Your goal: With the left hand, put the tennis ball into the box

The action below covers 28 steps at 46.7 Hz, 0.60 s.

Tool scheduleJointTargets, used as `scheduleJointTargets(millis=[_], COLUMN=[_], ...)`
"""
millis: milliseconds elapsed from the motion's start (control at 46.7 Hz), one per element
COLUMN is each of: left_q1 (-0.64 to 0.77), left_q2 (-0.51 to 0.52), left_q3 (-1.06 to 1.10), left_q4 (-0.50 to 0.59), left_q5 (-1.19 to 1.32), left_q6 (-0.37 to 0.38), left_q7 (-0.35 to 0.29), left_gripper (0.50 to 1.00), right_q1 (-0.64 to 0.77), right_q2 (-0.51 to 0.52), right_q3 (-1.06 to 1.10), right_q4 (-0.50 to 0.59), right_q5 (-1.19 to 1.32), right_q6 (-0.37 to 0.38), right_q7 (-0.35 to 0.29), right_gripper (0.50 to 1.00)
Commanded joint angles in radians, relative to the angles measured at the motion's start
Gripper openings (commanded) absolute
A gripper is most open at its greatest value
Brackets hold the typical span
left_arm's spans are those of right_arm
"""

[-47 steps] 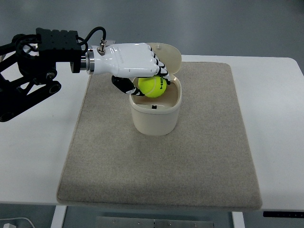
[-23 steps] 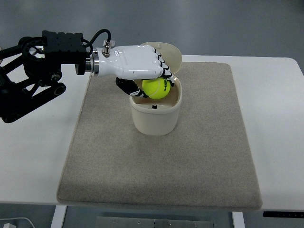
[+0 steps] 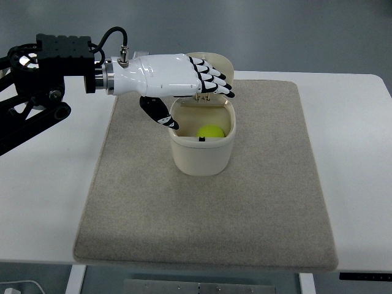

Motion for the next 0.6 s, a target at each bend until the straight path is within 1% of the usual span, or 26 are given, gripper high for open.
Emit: scheduleJointTargets(millis=[0, 150, 236, 429, 579], left_q1=[-0.005, -0.035, -0.036, -0.027, -0.015], left_q2=[0.046, 0.142, 0.194, 0.296, 0.33], left_q3=[0.0, -0.001, -0.001, -0.001, -0.003], left_q4=[-0.021, -0.034, -0.032, -0.02, 0.032], left_q5=[-0.094, -0.288, -0.416, -0.63, -0.77], left_q6=[-0.018, -0.075, -0.092, -0.1, -0.1], left_q7=[0.0, 0.0, 0.0, 0.0, 0.002], left_gripper=[0.986, 0.988, 0.988, 0.992, 0.992], right_q1=[0.0, 0.0, 0.0, 0.0, 0.0], right_q2=[0.0, 0.0, 0.0, 0.0, 0.0], right_q3=[0.0, 0.0, 0.0, 0.0, 0.0], right_q4=[0.0, 0.0, 0.0, 0.0, 0.0], right_q5=[0.0, 0.0, 0.0, 0.0, 0.0], right_q6=[-0.001, -0.001, -0.001, 0.001, 0.001], right_q7=[0.0, 0.0, 0.0, 0.0, 0.0], right_gripper=[0.938, 0.938, 0.938, 0.938, 0.938])
